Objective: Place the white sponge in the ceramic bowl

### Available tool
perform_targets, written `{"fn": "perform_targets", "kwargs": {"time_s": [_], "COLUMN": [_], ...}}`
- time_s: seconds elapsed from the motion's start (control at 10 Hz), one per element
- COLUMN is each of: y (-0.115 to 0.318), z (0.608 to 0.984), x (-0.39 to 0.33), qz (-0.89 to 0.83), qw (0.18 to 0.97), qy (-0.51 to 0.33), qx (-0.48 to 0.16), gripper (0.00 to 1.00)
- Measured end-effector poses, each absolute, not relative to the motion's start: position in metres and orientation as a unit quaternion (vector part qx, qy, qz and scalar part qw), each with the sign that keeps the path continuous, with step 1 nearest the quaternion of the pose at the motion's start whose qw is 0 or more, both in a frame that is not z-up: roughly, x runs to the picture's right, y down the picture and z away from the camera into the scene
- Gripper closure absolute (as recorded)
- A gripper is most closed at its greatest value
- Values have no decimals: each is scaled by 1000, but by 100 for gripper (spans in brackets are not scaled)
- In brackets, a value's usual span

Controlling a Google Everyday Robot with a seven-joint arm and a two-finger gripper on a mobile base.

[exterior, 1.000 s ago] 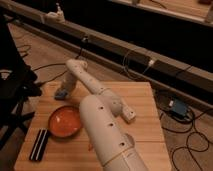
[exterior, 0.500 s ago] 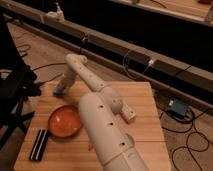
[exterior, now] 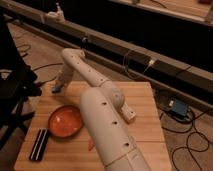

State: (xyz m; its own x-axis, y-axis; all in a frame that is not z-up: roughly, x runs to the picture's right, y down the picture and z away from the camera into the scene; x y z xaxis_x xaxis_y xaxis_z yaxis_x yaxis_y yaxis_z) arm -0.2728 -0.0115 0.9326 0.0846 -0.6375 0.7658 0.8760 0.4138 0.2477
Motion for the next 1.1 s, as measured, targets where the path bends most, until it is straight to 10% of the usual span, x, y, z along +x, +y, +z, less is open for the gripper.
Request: {"fn": "perform_targets", "kwargs": {"time_s": [1.1], "y": [80], "z": [829], "x": [-224], "qz": [-454], "qw": [653], "qy": [-596], "qx": [-113], "gripper": [100]}}
